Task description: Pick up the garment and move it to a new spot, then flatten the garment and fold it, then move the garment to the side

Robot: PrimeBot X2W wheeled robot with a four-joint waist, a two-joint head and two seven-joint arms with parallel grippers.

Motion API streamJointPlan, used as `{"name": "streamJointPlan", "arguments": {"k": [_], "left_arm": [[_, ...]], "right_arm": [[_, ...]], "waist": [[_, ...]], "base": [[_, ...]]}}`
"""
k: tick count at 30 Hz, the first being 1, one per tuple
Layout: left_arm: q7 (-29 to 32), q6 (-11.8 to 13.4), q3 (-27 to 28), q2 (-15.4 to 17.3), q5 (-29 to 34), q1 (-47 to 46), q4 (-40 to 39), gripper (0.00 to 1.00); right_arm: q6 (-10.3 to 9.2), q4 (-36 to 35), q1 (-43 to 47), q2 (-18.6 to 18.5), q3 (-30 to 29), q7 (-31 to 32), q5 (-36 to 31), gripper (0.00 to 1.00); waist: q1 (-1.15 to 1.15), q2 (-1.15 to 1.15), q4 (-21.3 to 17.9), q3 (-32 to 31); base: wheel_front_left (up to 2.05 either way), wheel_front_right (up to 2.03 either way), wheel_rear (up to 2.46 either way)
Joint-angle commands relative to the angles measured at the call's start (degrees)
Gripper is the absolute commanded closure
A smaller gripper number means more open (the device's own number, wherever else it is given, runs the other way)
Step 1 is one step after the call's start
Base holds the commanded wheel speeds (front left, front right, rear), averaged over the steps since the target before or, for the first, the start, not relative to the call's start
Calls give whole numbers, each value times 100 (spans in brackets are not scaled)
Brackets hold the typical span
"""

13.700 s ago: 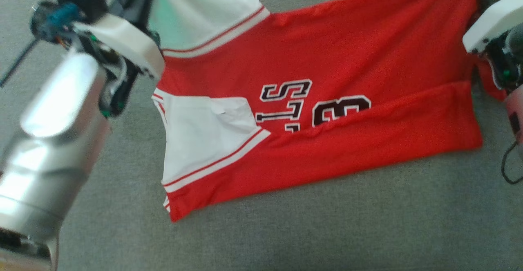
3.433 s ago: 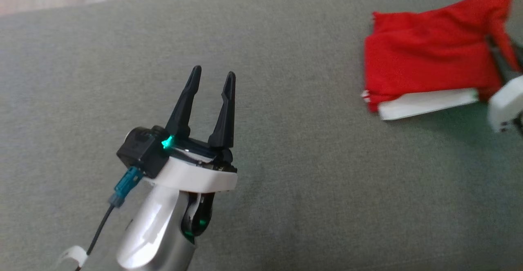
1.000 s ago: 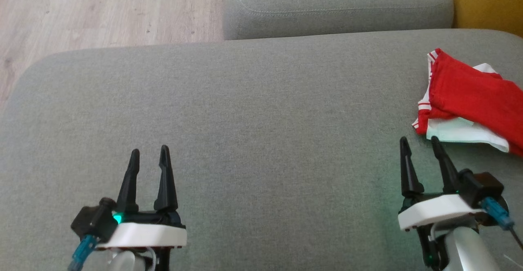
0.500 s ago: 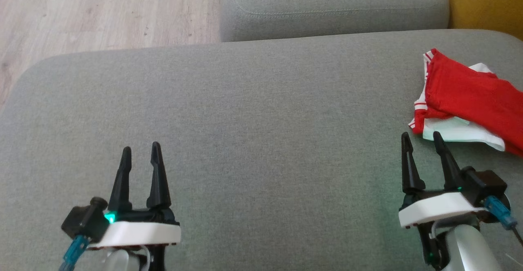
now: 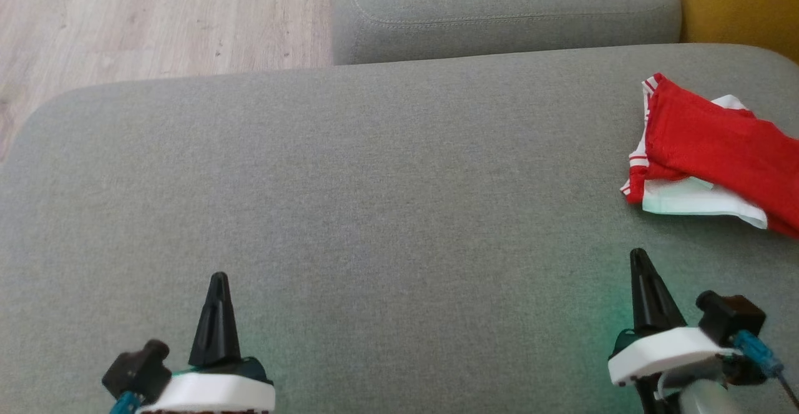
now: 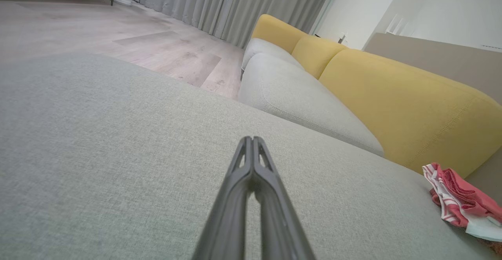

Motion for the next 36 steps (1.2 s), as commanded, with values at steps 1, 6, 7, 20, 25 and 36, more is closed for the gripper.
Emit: {"name": "streamJointPlan", "arguments": {"k": [1,6,7,20,25,36], "left_arm": [[43,-10,61,7,-133,-245,-188,100],[124,-18,112,12,-403,-268,-185,100],[140,-19,123,13,-457,-273,-184,100],[351,-40,258,24,-1156,-328,-181,100],[433,-48,311,27,-1423,-349,-181,100],[598,-64,418,32,-1957,-392,-179,100]], "right_arm": [[1,-207,-267,-8,-28,52,168,100],[1,-245,-268,-9,-50,130,500,100],[1,-253,-269,-9,-55,145,566,100],[0,-339,-284,-12,-121,355,1426,100],[0,-370,-292,-13,-148,437,1754,100],[-1,-432,-308,-15,-202,602,2415,100]], "waist": [[0,0,-1,-1],[0,0,-6,-5],[0,0,-7,-6],[0,0,-19,-16],[0,0,-24,-20],[0,0,-33,-29]], "base": [[0,0,0],[0,0,0],[0,0,0],[0,0,0],[0,0,0],[0,0,0]]}}
